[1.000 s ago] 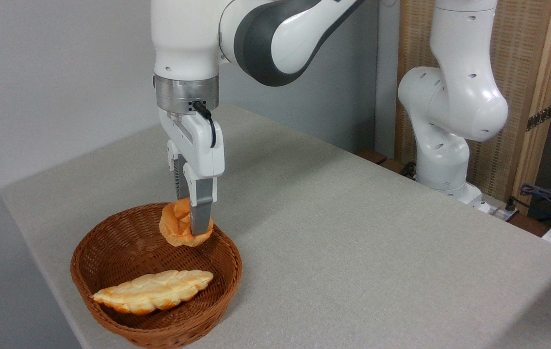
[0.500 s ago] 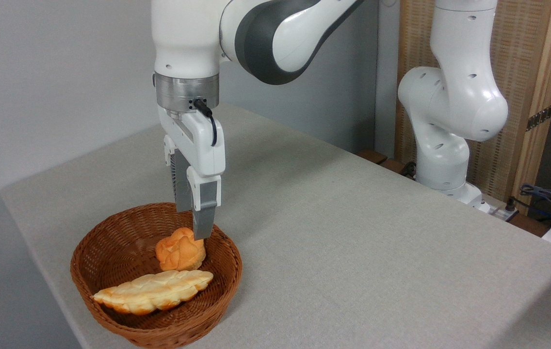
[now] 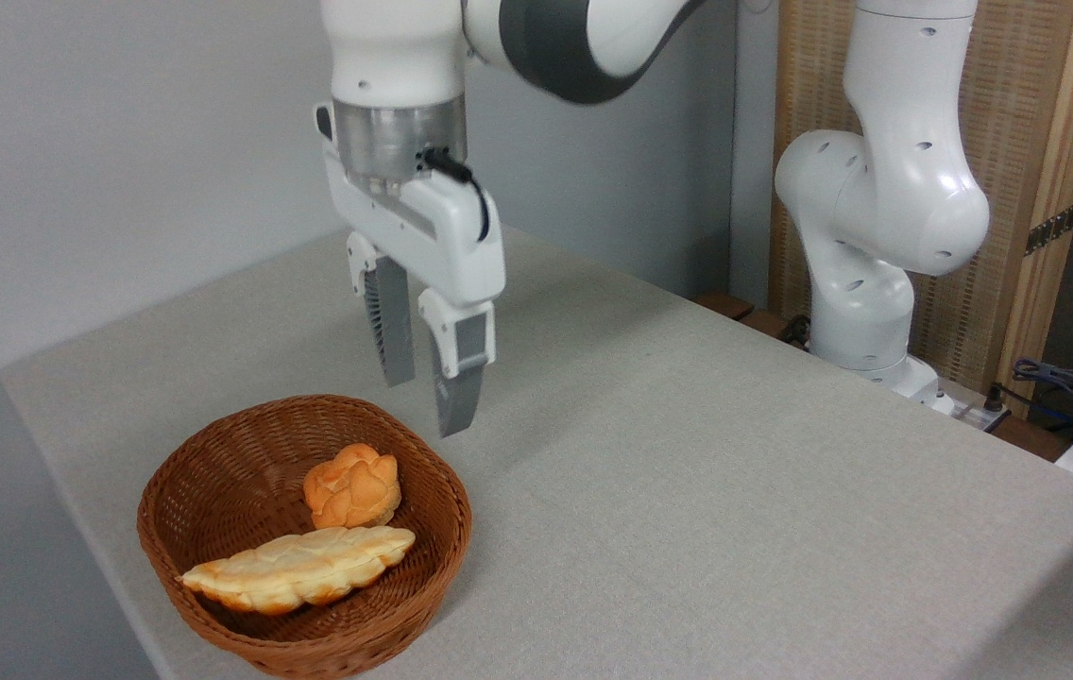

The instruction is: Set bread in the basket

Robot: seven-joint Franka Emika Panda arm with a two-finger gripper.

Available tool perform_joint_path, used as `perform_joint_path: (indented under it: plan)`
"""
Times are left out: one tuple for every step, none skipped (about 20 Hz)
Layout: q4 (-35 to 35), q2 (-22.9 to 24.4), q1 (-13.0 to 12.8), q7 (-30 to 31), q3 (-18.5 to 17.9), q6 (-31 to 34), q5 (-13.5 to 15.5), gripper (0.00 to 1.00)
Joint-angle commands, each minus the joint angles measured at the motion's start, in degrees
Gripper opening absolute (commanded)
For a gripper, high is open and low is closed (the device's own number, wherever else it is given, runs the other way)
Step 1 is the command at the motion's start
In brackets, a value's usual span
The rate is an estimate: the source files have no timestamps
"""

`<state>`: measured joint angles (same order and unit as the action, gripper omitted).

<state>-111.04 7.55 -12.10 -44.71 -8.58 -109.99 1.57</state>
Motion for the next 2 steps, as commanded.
perform_joint_path:
  plan:
    - [3.6, -0.1, -0.6, 0.3, -2.8, 5.1, -0.5, 1.00]
    - [3.6, -0.1, -0.6, 0.2, -2.8, 5.4, -0.5, 1.00]
